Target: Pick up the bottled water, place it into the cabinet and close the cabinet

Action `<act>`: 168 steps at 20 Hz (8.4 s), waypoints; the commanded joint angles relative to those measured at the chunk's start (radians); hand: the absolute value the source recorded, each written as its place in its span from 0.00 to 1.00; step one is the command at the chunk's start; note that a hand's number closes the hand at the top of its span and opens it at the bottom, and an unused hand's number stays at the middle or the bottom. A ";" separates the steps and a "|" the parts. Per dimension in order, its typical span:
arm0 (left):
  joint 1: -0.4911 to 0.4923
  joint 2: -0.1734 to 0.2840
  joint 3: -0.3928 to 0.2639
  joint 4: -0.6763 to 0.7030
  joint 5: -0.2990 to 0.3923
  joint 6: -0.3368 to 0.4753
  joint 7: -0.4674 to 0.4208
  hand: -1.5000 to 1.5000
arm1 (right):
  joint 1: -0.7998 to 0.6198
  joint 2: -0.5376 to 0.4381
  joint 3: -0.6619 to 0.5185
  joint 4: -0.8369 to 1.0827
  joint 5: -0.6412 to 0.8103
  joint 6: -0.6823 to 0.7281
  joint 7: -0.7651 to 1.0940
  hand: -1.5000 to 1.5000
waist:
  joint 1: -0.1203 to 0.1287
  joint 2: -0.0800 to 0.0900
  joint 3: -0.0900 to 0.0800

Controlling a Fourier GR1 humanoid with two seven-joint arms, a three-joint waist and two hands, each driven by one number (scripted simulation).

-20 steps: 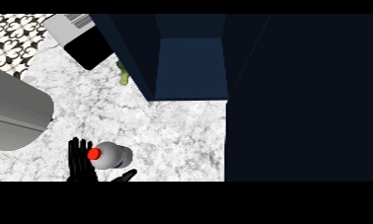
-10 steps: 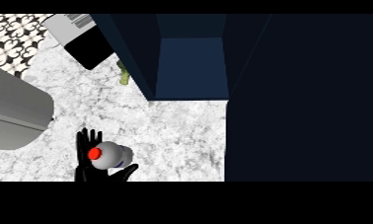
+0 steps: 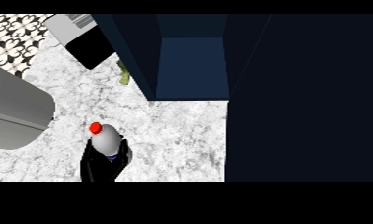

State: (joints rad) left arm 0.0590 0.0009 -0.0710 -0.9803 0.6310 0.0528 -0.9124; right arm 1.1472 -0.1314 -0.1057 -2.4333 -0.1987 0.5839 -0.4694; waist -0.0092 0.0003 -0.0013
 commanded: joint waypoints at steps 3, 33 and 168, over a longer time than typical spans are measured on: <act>0.003 0.021 0.011 -0.024 -0.025 0.004 -0.045 1.00 | 0.056 0.020 0.011 -0.198 -0.070 -0.003 0.071 0.00 | 0.003 -0.001 0.000; -0.228 0.004 -0.325 -0.559 -0.240 0.196 0.542 1.00 | -0.038 0.004 -0.039 -0.114 -0.121 -0.001 0.075 0.00 | 0.004 -0.004 0.002; 0.141 0.465 -0.450 -0.982 -0.040 0.356 0.422 0.00 | -0.438 0.005 0.803 -0.218 0.347 -0.015 0.653 1.00 | 0.030 -0.007 -0.006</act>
State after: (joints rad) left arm 0.1481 0.4298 -0.5575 -1.9443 0.5674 0.4472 -0.4670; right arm 0.7578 -0.1565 0.5156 -2.4827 -0.0055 0.5908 0.0729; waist 0.0158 -0.0085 -0.0063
